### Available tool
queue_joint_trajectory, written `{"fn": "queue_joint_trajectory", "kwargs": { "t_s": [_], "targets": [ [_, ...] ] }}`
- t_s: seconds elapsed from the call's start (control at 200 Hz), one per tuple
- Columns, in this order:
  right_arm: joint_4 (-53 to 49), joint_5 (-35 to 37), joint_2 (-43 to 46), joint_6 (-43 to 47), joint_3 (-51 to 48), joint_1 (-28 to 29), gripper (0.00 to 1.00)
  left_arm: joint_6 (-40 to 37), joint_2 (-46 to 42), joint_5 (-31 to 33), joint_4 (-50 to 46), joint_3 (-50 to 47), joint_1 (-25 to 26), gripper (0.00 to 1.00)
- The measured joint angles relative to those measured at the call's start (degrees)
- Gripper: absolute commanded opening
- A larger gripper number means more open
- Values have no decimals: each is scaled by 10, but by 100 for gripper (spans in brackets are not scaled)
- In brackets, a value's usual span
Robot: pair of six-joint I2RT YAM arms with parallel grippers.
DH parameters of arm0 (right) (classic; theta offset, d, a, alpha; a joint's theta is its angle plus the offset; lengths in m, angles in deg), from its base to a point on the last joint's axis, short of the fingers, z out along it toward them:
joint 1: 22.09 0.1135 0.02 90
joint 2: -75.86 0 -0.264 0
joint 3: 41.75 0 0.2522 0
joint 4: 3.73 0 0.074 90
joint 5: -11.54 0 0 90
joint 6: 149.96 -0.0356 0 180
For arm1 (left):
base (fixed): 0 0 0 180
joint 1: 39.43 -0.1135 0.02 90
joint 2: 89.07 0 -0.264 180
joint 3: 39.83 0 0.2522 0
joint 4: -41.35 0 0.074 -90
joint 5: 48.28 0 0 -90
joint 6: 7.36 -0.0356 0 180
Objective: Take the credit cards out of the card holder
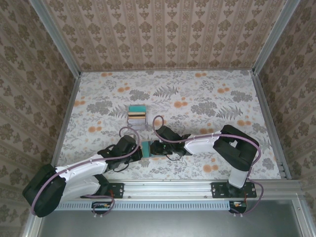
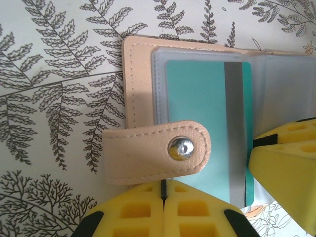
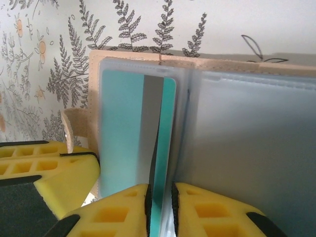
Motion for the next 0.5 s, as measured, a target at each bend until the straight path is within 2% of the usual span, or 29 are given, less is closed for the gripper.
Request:
{"fn": "queue_joint_trajectory", "kwargs": {
  "t_s": [0.125,0.305,0.5],
  "targets": [
    [6,-7,-2,-4,0,-1,18,0,0,0,0,0,0,2],
    [16,-11,-3,-8,-7,-5,0,0,0,0,0,0,0,0],
    [39,-11,4,-13,-26,-10,0,1,0,3,-1,1,1,0]
  ]
}}
